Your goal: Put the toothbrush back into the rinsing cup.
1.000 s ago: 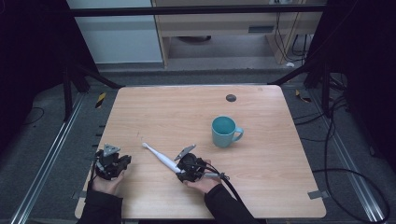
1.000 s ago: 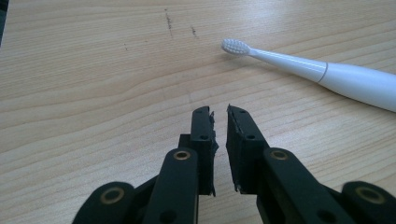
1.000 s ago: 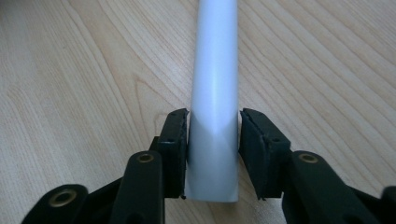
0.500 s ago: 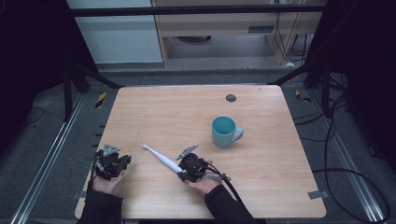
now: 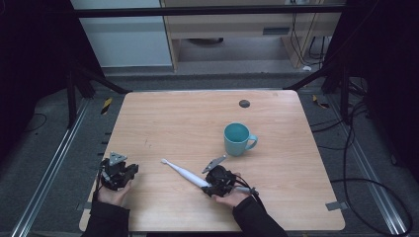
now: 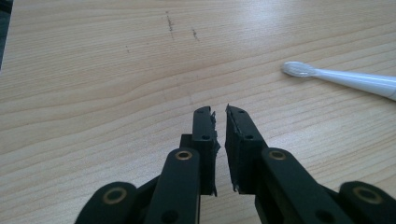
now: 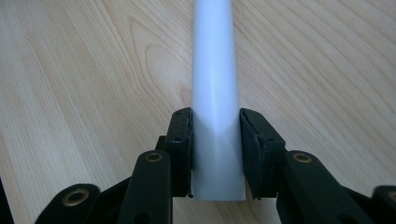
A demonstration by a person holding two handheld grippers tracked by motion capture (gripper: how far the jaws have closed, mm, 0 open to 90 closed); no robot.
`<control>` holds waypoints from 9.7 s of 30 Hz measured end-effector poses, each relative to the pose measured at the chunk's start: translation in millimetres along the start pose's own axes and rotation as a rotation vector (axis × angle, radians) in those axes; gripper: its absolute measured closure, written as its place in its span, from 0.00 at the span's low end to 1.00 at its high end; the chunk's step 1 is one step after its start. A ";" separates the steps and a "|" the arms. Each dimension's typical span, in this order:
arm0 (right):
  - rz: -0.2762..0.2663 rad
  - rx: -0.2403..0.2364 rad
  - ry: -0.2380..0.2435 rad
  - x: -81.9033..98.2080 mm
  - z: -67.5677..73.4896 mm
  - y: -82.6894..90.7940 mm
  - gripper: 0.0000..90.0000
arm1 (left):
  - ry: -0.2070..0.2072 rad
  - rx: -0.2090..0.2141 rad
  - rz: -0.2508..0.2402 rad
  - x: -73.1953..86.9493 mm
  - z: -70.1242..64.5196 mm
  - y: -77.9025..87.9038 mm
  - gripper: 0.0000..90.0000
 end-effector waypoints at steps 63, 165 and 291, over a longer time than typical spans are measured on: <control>0.143 0.026 0.049 -11.2 -12.3 12.0 0.56 | -0.070 -0.077 -0.032 2.1 6.9 -8.4 0.56; -0.723 0.316 -0.223 -68.2 -102.2 110.2 0.74 | -0.021 -0.086 -0.069 0.1 11.2 -3.1 0.50; -0.566 0.443 -0.304 -27.4 -132.7 87.8 0.35 | -0.037 -0.081 -0.062 0.6 9.1 -4.8 0.50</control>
Point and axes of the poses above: each handheld gripper's, and its own axes: y roughly backward along the jaws, x roughly out of its underside, z roughly to its left, the point moved 3 cm from there along -y, roughly forward along the jaws, and after that the axes turned 1 degree about y, right-handed, at the moved point
